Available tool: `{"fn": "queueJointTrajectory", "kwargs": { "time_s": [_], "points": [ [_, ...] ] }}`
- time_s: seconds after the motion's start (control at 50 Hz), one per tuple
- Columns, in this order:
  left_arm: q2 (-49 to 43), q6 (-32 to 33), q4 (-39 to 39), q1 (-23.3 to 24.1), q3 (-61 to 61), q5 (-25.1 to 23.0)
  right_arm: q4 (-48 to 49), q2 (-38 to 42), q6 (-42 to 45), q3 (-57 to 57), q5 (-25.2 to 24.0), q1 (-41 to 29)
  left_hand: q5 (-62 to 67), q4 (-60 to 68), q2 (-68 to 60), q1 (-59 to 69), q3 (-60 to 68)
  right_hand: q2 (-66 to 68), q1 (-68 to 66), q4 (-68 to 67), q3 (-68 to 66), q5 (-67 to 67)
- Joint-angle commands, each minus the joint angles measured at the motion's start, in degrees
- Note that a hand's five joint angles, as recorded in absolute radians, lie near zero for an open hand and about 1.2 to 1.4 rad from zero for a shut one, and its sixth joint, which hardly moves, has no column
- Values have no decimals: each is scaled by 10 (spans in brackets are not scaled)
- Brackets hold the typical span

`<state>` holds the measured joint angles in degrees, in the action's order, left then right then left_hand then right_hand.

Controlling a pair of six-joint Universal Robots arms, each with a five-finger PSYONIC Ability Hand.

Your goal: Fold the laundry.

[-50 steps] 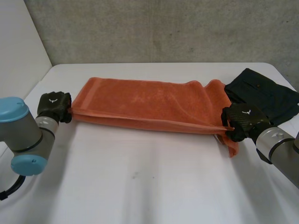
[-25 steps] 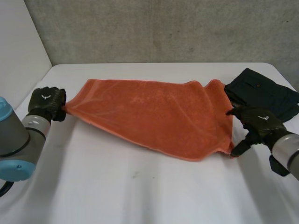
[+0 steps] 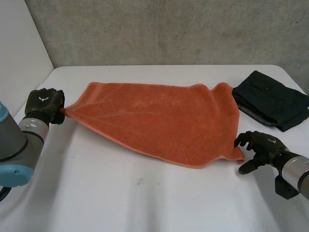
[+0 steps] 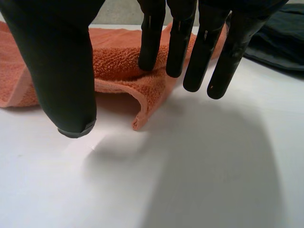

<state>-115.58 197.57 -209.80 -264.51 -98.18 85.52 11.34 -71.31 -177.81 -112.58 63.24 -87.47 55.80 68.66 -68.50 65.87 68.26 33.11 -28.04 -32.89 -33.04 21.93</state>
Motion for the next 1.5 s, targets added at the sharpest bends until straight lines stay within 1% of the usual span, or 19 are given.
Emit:
{"fn": "queueJointTrajectory", "kwargs": {
  "time_s": [0.02, 0.32, 0.42, 0.44, 0.46, 0.58, 0.66, 0.72, 0.74, 0.8, 0.82, 0.9, 0.94, 1.02, 1.16, 1.26, 1.38, 1.44, 1.5],
  "points": [
    [-1, 0, 0, -1, -1, 0, 18, 30, -3, 26, 5, -23, 142, 113, -115, 141, 117, 57, -108, -60, -58, 69],
    [-1, 0, -1, 1, -4, 0, 30, 82, -1, 88, 56, -71, 142, 113, -115, 141, 117, 130, -180, -132, -130, 141],
    [-1, 0, 0, 2, -5, 0, 43, 97, 0, 105, 65, -76, 142, 113, -115, 141, 117, 276, -326, -278, -276, 287],
    [-1, -1, 0, 2, -5, -1, 43, 101, 1, 114, 71, -78, 142, 113, -115, 141, 117, 401, -452, -403, -402, 413],
    [1, -1, 1, 3, -6, -1, 43, 102, 1, 118, 72, -79, 142, 113, -115, 141, 117, 468, -519, -470, -469, 480],
    [36, 6, 22, 5, -13, -1, 35, 80, 11, 135, 79, -73, 142, 113, -115, 141, 117, 469, -520, -471, -470, 481],
    [96, 31, 82, 4, -32, -5, -4, -9, 74, 140, 65, -72, 142, 113, -115, 141, 117, 469, -520, -471, -470, 481],
    [148, 84, 151, -2, -42, -23, -95, -81, 175, 144, 34, -56, 142, 113, -115, 141, 117, 469, -520, -471, -470, 481],
    [162, 101, 169, -3, -45, -26, -142, -108, 242, 145, 25, -37, 142, 113, -115, 141, 117, 469, -520, -471, -470, 481],
    [219, 171, 245, -16, -61, -39, -221, -137, 352, 145, 20, -8, 142, 113, -115, 141, 117, 469, -520, -471, -470, 481],
    [233, 190, 264, -21, -64, -40, -281, -152, 426, 142, 22, 8, 142, 113, -115, 141, 117, 469, -520, -471, -470, 481],
    [288, 286, 357, -42, -83, -41, -415, -189, 572, 138, 34, 39, 142, 113, -115, 141, 117, 469, -520, -471, -470, 481],
    [314, 326, 401, -48, -97, -43, -455, -200, 597, 137, 41, 51, 142, 113, -115, 141, 117, 469, -520, -471, -470, 481],
    [343, 346, 434, -44, -126, -44, -495, -215, 611, 139, 48, 62, 142, 113, -115, 141, 117, 469, -520, -471, -470, 481],
    [333, 342, 408, -36, -142, -68, -463, -199, 599, 138, 52, 50, 142, 113, -115, 141, 117, 469, -520, -471, -470, 481],
    [232, 331, 321, -17, -120, -85, -376, -121, 557, 159, 65, -7, 142, 113, -115, 141, 117, 469, -520, -471, -470, 481],
    [118, 274, 233, 18, -45, -76, -248, -32, 508, 215, 153, -93, 142, 113, -115, 141, 117, 469, -520, -471, -470, 481],
    [59, 236, 197, 26, 9, -56, -195, 17, 509, 250, 195, -110, 142, 113, -115, 141, 117, 469, -520, -471, -470, 481],
    [6, 215, 172, 32, 61, -23, -169, 57, 509, 282, 215, -118, 142, 113, -115, 141, 117, 469, -520, -471, -470, 481]
  ]
}}
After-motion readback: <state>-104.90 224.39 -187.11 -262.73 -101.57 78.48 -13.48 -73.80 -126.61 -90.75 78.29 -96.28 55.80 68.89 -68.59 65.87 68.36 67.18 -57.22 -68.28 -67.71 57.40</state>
